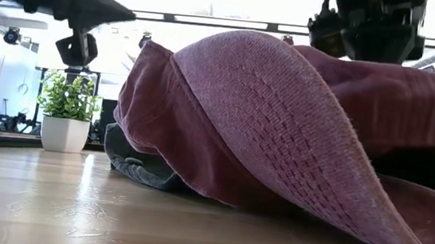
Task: Pick & Place hat
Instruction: Put the right red cap into the right transparent bin
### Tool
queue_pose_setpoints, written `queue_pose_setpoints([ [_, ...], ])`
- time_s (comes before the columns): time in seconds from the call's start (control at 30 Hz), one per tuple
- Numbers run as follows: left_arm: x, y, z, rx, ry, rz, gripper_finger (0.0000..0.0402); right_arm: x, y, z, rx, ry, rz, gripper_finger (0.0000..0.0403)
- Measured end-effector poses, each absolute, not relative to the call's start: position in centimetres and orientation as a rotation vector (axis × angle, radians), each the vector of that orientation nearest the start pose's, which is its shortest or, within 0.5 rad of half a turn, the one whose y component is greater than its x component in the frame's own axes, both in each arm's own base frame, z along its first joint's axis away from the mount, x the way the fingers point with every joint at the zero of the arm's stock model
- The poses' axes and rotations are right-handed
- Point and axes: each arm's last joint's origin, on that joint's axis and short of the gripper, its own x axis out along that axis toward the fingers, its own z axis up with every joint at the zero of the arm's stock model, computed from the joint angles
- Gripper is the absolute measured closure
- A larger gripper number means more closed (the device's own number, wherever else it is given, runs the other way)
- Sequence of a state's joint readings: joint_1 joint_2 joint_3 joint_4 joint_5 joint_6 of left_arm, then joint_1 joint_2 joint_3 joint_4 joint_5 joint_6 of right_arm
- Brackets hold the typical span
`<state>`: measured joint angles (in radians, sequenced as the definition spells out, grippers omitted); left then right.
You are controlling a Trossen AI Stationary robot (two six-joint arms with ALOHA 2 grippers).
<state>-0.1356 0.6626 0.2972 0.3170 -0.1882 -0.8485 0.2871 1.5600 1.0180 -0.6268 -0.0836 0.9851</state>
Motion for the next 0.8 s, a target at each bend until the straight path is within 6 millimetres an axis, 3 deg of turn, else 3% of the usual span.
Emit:
queue_pose_setpoints([
  [0.13, 16.5, -1.8, 22.7, -0.846, 0.086, 0.055, 0.0401, 28.3, 8.6, 19.9, 0.748, 1.2, -0.265, 0.0243],
  [0.33, 17.8, -2.0, 23.1, -0.84, 0.122, 0.048, 0.0401, 28.3, 8.5, 20.0, 0.718, 1.192, -0.27, 0.0379],
  [0.5, 18.7, -2.2, 24.1, -0.816, 0.125, 0.021, 0.0401, 28.1, 8.4, 20.5, 0.714, 1.169, -0.304, 0.0393],
  [0.63, 19.3, -2.4, 24.7, -0.798, 0.141, -0.02, 0.0401, 27.7, 8.3, 23.4, 0.717, 1.121, -0.267, 0.0394],
  [0.8, 19.9, -2.6, 25.3, -0.762, 0.149, -0.052, 0.0401, 25.9, 7.7, 29.1, 0.779, 0.959, -0.191, 0.0394],
])
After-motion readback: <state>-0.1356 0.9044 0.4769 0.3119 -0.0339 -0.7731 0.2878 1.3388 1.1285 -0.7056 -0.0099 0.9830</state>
